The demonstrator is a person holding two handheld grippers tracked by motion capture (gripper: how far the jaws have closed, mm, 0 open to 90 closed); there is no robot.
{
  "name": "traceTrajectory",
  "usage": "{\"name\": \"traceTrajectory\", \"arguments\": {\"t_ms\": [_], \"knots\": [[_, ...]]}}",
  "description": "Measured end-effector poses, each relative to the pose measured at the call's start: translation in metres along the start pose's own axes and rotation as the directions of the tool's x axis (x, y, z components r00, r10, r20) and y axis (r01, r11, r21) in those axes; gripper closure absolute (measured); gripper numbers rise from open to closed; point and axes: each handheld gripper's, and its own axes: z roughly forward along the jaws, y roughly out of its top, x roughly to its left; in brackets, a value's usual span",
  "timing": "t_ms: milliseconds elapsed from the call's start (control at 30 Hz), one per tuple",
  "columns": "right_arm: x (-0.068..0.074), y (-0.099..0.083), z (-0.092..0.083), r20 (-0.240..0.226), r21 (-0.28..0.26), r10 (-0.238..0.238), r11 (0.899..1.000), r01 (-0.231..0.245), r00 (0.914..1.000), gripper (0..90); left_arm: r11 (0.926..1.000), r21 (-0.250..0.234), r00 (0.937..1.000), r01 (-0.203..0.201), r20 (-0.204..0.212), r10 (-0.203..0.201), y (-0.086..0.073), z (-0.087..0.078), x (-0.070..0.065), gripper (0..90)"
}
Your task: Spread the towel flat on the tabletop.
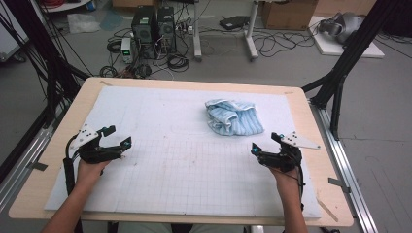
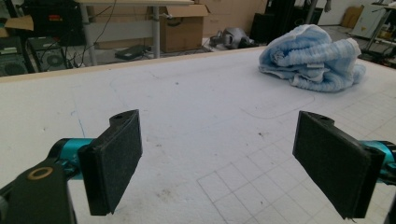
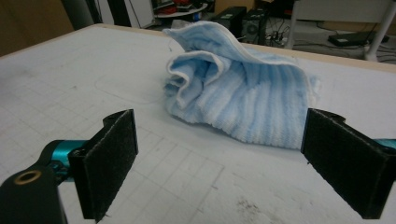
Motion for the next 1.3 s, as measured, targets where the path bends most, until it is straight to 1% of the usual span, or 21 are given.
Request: {"name": "traceTrajectory", "arguments": {"t_ms": [233,433,467,500,567,600,667,767,800,833,867,900,1000,1033,1067,1100,1133,1167,1200,1233,1300], "knots": [[0.010,0.014,0.016,-0.037,0.013,-0.026,1.000,0.026,0.9990,10.1,0.9996,-0.010,0.9996,0.028,0.006,-0.028,-0.001,0.001,0.001,16.1],[0.022,0.039,0.050,-0.076,0.031,-0.053,0.998,0.055,0.9957,10.2,0.9996,-0.003,0.9996,0.029,-0.001,-0.029,-0.002,0.002,0.002,16.1],[0.022,0.039,0.050,-0.076,0.031,-0.053,0.998,0.055,0.9957,10.2,0.9996,0.000,0.9996,0.029,0.000,-0.029,-0.002,0.002,0.002,16.1],[0.024,0.046,0.061,-0.088,0.048,-0.056,0.997,0.061,0.9946,11.5,0.9996,0.002,0.9996,0.027,-0.001,-0.027,-0.002,0.002,0.003,16.1],[0.025,0.049,0.065,-0.092,0.048,-0.056,0.997,0.061,0.9942,15.2,0.9994,0.004,0.9994,0.035,-0.003,-0.035,-0.003,0.002,0.003,16.2],[0.025,0.054,0.074,-0.100,0.053,-0.060,0.996,0.065,0.9932,16.9,0.9994,0.007,0.9994,0.035,-0.003,-0.035,-0.003,0.003,0.003,16.2],[0.025,0.057,0.078,-0.096,0.057,-0.059,0.996,0.065,0.9937,18.3,0.9994,0.011,0.9994,0.034,-0.004,-0.034,-0.003,0.003,0.003,16.2],[0.024,0.063,0.093,-0.074,0.102,-0.066,0.992,0.073,0.9951,24.0,0.9992,0.016,0.9993,0.038,-0.005,-0.038,-0.004,0.003,0.003,16.2],[0.024,0.066,0.105,-0.043,0.155,-0.083,0.984,0.089,0.9956,29.8,0.9991,0.018,0.9993,0.039,-0.004,-0.038,-0.004,0.004,0.003,16.2],[0.024,0.066,0.105,-0.043,0.155,-0.083,0.984,0.089,0.9956,29.8,0.9991,0.020,0.9993,0.036,-0.001,-0.036,-0.004,0.004,0.003,16.2],[0.023,0.070,0.117,-0.011,0.193,-0.098,0.976,0.098,0.9952,32.2,0.9990,0.023,0.9993,0.037,-0.001,-0.037,-0.004,0.004,0.003,16.2],[0.023,0.070,0.117,-0.011,0.193,-0.098,0.976,0.098,0.9952,32.2,0.9991,0.024,0.9994,0.035,-0.001,-0.035,-0.004,0.005,0.003,16.2],[0.024,0.073,0.140,0.012,0.258,-0.106,0.961,0.100,0.9943,35.1,0.9990,0.034,0.9995,0.031,0.001,-0.031,-0.005,0.006,0.002,16.3],[0.025,0.073,0.145,0.017,0.280,-0.126,0.953,0.116,0.9919,37.1,0.9989,0.035,0.9995,0.032,0.005,-0.032,-0.005,0.006,0.002,16.3],[0.025,0.073,0.145,0.017,0.280,-0.126,0.953,0.116,0.9919,37.1,0.9988,0.037,0.9994,0.034,0.004,-0.034,-0.005,0.006,0.002,16.3],[0.026,0.072,0.151,0.022,0.298,-0.141,0.946,0.128,0.9898,40.2,0.9987,0.037,0.9994,0.035,0.004,-0.035,-0.005,0.006,0.002,16.3],[0.025,0.066,0.160,0.049,0.337,-0.168,0.931,0.142,0.9846,47.6,0.9987,0.037,0.9994,0.035,0.004,-0.035,-0.005,0.006,0.002,16.4],[0.023,0.062,0.165,0.058,0.368,-0.166,0.920,0.134,0.9845,53.1,0.9987,0.037,0.9994,0.035,0.004,-0.035,-0.005,0.006,0.002,16.4],[0.023,0.062,0.165,0.058,0.368,-0.166,0.920,0.134,0.9845,53.1,0.9987,0.037,0.9994,0.035,0.005,-0.035,-0.005,0.006,0.002,16.4],[0.020,0.055,0.169,0.042,0.402,-0.137,0.909,0.109,0.9897,66.6,0.9986,0.037,0.9993,0.037,0.005,-0.038,-0.005,0.006,0.002,16.5],[0.022,0.054,0.168,0.024,0.389,-0.129,0.915,0.109,0.9914,76.8,0.9985,0.041,0.9993,0.036,0.003,-0.036,-0.006,0.006,0.003,16.5]]}}
